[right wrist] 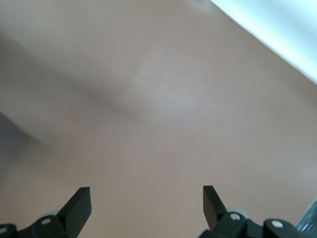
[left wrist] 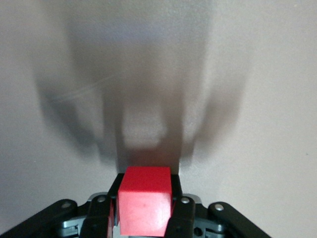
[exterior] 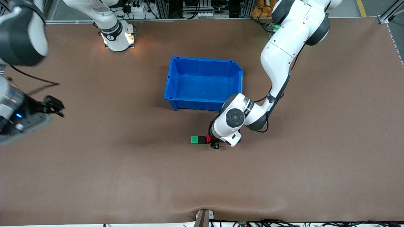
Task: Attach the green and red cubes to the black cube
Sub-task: 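Press the red cube onto the black cube with the left gripper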
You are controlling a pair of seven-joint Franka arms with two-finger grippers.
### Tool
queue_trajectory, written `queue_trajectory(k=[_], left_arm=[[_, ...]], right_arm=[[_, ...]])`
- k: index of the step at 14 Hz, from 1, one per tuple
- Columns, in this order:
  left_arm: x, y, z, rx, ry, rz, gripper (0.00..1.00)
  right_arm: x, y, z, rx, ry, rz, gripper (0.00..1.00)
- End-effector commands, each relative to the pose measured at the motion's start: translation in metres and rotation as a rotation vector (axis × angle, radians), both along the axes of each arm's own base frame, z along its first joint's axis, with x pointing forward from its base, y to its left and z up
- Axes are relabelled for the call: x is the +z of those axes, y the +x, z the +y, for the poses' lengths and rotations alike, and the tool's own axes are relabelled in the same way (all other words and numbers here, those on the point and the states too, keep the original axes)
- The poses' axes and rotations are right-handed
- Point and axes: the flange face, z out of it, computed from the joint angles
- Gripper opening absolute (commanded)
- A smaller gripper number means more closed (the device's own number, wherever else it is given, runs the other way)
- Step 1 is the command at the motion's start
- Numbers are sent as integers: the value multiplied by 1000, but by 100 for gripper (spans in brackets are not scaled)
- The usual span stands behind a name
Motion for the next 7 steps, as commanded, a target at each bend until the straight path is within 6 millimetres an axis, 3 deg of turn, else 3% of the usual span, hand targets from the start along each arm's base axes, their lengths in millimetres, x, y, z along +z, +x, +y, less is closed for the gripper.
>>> queue_trajectory(k=[1,4,7], left_arm=[[-2,5,-3,21,-16,-14,0],[-1,6,-4,24,-24,-27,0],[-3,8,-2,27,-23,-34,0]], right_arm=[[6,-47,-17,-173,73,3,100],[9,-73,-48,-350,112,9,100],[15,-97,-61,-463,113,24,100]])
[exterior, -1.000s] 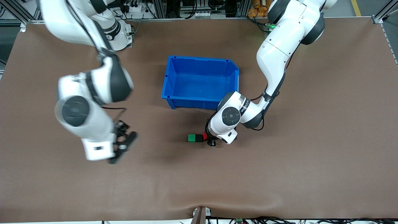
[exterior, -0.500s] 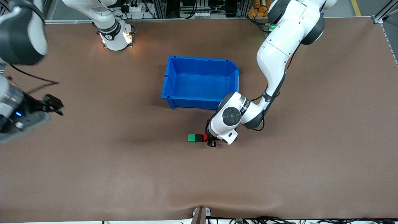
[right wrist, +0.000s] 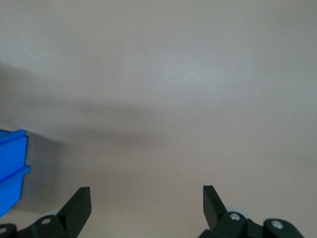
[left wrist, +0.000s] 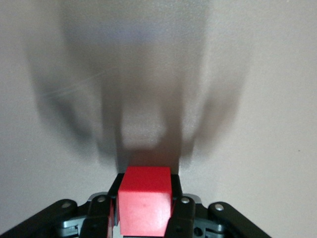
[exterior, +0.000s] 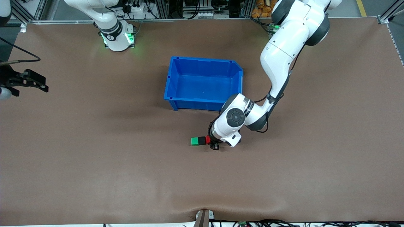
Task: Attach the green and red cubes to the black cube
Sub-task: 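Press the red cube onto the black cube with the left gripper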
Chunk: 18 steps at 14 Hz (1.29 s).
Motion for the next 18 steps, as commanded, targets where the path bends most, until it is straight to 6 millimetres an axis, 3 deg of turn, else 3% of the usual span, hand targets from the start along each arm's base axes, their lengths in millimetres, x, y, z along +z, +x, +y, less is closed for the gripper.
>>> queue_trajectory(k=[1,2,4,5,6,11,14,18], left_arm=[[-5,5,-2,23,-13,-14,0],[-7,4,-2,25,-12,-10,0],[-7,-4,-11,0,-2,-13,76],[-3,-7,-15,-10,-2,-20,100],[1,-7,-16,-11,-1,-20,100],[86,-3,-10,-75,83,-41,100],[166,-6,2,-151,128,-72,100],[291,-9,59,-412,181,-124,100]], right_arm=[[3,-34,-3,-159,21,27,100],[6,-38,-4,-197,20,35,100],[8,-40,-8,-207,21,35,100],[10,-40,-8,-209,24,30,100],[10,-39,-6,-208,28,32,100],[11,-39,-8,-212,59,32,100],[14,-41,-1,-203,59,37,100],[14,-42,-4,-203,59,40,100]])
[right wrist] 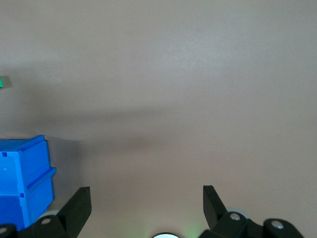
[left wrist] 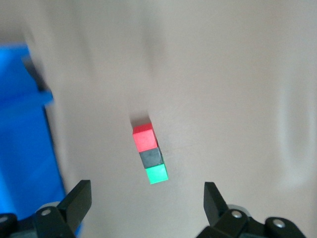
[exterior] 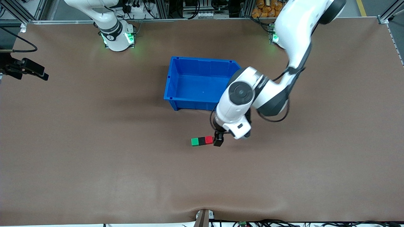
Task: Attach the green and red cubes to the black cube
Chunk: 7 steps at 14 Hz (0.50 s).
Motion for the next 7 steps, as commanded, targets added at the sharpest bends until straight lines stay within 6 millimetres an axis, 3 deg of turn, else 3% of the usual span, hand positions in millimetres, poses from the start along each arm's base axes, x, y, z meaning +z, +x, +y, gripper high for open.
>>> queue_trajectory(k=[1,3,7], left_arm=[[78,-11,49,-163,62,-19,100],[128,-15,89,-265,85,-37,100],[210,-26,192,-500,149,-51,100]], right_arm=[[8,-11,-1,-16,16,-5,100],[13,-14,1,-13,16,-13,100],[17,-14,4,-4,16,-19,100]])
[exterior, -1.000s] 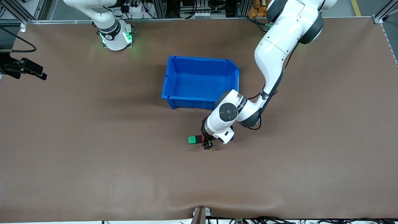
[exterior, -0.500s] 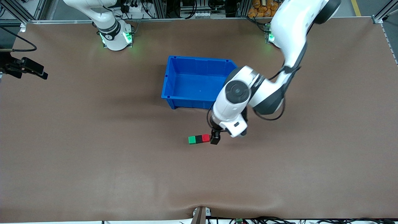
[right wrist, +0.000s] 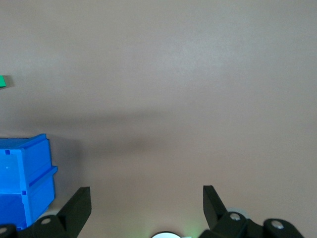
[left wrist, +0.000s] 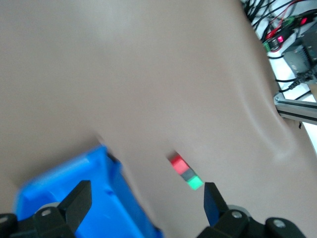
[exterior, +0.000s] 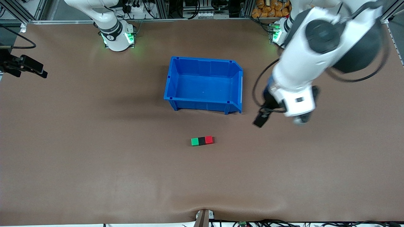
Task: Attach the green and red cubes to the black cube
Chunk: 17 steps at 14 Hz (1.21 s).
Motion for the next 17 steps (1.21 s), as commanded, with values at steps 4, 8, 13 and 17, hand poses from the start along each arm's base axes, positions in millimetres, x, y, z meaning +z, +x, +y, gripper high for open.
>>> queue_trajectory(k=[4,8,13,17], left_arm=[[70,-43,116,-369,102,85,100],[91,-60,184,-645,119,103,100],[79,-80,225,-773,125,143,100],[78,-87,244,-839,130,105,100]], right_arm=[[7,-7,-1,-7,13,-8,100],[6,-7,-2,-11,13,-6,100],[7,-5,2,-3,11,-14,100],[9,-4,-2,-5,3,-16,100]])
